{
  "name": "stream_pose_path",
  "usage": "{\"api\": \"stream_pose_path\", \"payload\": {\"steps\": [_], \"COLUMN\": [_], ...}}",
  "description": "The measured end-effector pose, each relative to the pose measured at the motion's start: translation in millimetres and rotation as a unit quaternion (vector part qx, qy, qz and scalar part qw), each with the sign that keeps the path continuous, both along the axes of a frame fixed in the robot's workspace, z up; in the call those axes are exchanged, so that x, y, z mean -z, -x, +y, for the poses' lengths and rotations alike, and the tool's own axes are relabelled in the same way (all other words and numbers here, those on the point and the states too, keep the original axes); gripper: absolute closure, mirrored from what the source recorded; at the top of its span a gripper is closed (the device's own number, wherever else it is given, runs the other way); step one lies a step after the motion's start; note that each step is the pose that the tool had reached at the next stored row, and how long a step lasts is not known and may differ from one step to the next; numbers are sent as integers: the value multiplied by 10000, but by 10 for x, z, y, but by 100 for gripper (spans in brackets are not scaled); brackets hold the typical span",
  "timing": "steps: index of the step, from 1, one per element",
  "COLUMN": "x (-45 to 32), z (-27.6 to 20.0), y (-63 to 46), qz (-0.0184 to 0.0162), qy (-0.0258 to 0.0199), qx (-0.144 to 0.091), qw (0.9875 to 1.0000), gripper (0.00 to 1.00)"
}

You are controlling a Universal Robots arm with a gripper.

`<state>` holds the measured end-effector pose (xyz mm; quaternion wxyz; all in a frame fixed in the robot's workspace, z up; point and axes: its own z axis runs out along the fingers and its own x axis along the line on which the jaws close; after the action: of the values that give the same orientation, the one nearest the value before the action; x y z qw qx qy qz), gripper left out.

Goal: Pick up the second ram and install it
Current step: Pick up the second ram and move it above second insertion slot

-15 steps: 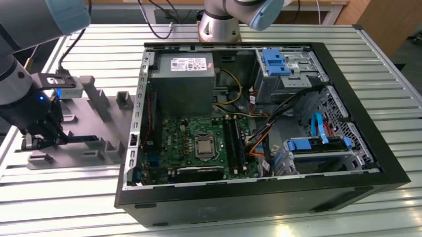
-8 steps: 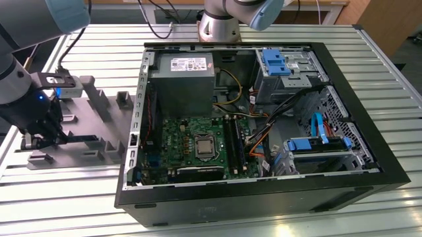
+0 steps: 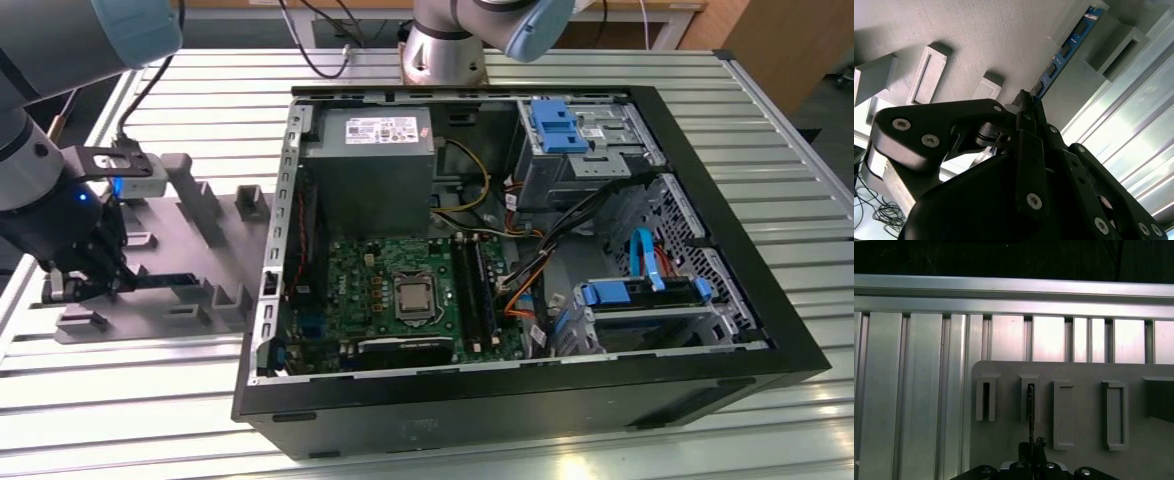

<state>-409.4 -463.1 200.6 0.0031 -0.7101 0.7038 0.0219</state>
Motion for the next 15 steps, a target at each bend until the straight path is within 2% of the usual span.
{"api": "stream_pose_path", "payload": {"steps": [7,8,15], "x": [-18,-55,-104], "z": [0,0,0], "y": [1,0,0], "qz": [1,0,0], "qy": [0,0,0], "qx": [0,0,0], "qw": [10000,10000,10000], "gripper": [86,86,86]}}
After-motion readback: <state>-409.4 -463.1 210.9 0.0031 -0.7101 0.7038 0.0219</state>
